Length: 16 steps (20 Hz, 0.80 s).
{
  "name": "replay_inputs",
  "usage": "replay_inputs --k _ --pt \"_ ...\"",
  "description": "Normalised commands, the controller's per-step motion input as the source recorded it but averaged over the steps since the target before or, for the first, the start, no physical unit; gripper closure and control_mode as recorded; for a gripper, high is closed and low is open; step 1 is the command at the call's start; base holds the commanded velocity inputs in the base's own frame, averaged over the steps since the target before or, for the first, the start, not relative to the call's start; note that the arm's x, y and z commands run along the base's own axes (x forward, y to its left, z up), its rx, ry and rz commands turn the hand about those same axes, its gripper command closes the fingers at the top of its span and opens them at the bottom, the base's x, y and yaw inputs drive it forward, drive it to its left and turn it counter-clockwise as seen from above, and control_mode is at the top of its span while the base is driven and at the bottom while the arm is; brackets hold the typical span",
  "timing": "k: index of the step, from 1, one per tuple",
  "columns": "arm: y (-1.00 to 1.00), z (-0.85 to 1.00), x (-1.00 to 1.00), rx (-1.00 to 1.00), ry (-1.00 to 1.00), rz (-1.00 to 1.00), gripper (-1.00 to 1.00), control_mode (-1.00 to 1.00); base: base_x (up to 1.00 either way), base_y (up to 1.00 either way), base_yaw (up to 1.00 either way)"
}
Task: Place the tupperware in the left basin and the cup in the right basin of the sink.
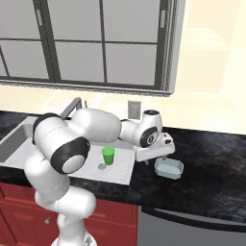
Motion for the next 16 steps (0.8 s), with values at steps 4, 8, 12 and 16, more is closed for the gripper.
replay_inputs --k 4,8,12,16 --pt "-0.13 0.00 0.00 0.04 0.00 0.00 -1.00 -1.00 0.00 0.00 0.00" --pt "0.00 0.00 0.00 0.00 0.00 0.00 -1.00 -1.00 0.00 0.00 0.00" --pt "0.01 -0.06 -0.04 0.00 0.00 0.00 -1.00 -1.00 0.00 0.00 0.00" --pt "0.14 -0.12 -0.15 0.01 0.00 0.00 -1.00 -1.00 0.00 0.00 0.00"
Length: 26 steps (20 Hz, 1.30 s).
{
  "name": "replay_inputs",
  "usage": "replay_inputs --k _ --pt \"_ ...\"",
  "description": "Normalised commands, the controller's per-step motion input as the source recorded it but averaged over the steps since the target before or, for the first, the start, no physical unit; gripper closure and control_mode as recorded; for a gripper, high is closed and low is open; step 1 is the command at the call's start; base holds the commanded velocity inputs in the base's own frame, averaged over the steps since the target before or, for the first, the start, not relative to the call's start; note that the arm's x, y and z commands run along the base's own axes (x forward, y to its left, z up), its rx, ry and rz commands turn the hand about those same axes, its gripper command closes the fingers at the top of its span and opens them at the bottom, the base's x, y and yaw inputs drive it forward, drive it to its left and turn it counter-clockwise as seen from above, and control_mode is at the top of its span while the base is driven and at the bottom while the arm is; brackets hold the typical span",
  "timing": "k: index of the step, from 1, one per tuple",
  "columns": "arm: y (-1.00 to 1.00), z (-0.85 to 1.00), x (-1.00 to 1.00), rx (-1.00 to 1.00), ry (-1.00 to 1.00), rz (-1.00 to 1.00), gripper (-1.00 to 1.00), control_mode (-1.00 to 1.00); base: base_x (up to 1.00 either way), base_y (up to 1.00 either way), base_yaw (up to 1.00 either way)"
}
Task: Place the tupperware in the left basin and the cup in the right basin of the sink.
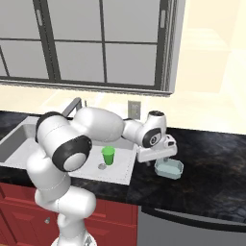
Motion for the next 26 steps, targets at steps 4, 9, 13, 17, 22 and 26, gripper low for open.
replay_inputs --k 4,9,13,17,22,26 --pt "0.10 -0.13 -0.19 0.01 0.00 -0.01 -1.00 -1.00 0.00 0.00 0.00" --pt "0.04 -0.08 -0.11 0.00 0.00 -0.02 -1.00 -1.00 0.00 0.00 0.00" --pt "-0.02 -0.01 0.09 0.00 0.00 0.00 -1.00 -1.00 0.00 0.00 0.00" --pt "-0.01 0.00 0.23 0.00 0.00 0.01 -1.00 -1.00 0.00 0.00 0.00" --pt "-0.03 -0.04 0.13 0.00 0.00 0.01 -1.00 -1.00 0.00 0.00 0.00" --pt "-0.10 -0.20 0.05 0.01 0.04 0.01 -1.00 -1.00 0.00 0.00 0.00"
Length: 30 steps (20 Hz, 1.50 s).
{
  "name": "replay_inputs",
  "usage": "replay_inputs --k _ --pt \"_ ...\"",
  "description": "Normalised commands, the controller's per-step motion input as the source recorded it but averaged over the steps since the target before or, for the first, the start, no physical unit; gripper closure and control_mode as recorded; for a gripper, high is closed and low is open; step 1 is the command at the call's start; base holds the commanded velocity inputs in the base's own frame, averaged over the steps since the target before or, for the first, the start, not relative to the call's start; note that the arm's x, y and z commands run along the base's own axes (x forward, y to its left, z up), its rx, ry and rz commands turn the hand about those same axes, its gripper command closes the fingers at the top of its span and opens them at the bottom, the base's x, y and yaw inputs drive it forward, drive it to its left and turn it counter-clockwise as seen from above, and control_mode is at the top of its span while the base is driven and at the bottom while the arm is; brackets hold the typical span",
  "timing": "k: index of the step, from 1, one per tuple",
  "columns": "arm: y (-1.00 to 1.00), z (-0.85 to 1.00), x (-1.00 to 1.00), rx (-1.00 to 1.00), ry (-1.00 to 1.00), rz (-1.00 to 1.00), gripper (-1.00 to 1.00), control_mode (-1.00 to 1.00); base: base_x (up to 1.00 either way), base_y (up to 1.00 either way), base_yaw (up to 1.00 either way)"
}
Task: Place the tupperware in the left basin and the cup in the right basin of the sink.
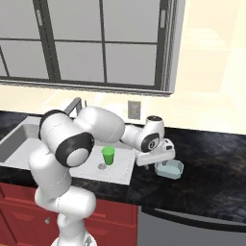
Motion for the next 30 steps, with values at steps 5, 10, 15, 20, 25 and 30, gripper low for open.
replay_inputs --k 5,10,15,20,25,30 --pt "-0.15 -0.19 0.06 0.01 0.02 0.01 -1.00 -1.00 0.00 0.00 0.00" --pt "-0.09 -0.16 0.09 0.01 0.00 0.01 -1.00 -1.00 0.00 0.00 0.00" --pt "-0.04 -0.24 0.05 0.07 0.03 0.01 -1.00 -1.00 0.00 0.00 0.00" --pt "0.05 -0.12 0.00 0.03 0.00 0.00 1.00 -1.00 0.00 0.00 0.00" --pt "0.07 0.00 0.00 0.00 0.00 0.00 1.00 -1.00 0.00 0.00 0.00" --pt "0.32 0.15 -0.03 -0.05 0.00 0.00 1.00 -1.00 0.00 0.00 0.00"
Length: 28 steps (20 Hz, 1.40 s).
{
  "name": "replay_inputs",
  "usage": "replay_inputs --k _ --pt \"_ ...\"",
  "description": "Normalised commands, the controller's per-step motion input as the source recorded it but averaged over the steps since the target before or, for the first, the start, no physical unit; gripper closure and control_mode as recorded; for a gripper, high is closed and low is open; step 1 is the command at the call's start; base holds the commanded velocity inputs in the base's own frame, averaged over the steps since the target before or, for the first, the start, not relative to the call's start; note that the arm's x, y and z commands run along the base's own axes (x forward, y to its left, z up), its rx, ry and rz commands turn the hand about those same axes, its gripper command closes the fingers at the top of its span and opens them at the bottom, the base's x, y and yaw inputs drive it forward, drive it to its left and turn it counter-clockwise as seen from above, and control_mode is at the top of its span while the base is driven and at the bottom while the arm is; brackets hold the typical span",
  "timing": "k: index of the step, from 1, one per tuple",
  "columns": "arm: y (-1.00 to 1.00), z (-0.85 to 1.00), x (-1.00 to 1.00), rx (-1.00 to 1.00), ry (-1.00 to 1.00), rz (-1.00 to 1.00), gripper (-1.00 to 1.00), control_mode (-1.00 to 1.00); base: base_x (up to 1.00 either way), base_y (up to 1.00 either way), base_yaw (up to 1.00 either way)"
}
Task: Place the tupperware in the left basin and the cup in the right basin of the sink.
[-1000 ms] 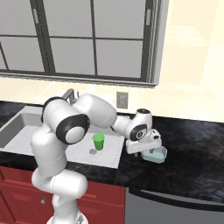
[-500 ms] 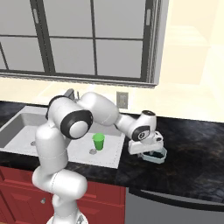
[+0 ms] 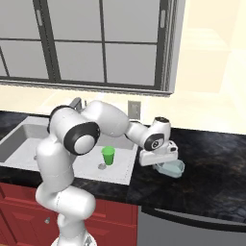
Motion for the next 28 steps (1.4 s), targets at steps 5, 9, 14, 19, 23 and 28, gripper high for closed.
replay_inputs --k 5,9,14,19,23,28 --pt "0.49 0.33 -0.14 -0.13 0.00 0.04 1.00 -1.00 0.00 0.00 0.00" --pt "0.66 0.43 -0.25 -0.18 -0.02 0.08 1.00 -1.00 0.00 0.00 0.00" --pt "0.72 0.42 -0.23 -0.16 -0.02 0.08 1.00 -1.00 0.00 0.00 0.00" --pt "0.66 0.23 -0.24 -0.03 -0.01 0.10 1.00 -1.00 0.00 0.00 0.00" --pt "0.59 0.26 -0.25 0.01 0.00 0.15 1.00 -1.00 0.00 0.00 0.00" --pt "0.59 0.35 -0.25 0.05 -0.04 0.11 1.00 -1.00 0.00 0.00 0.00"
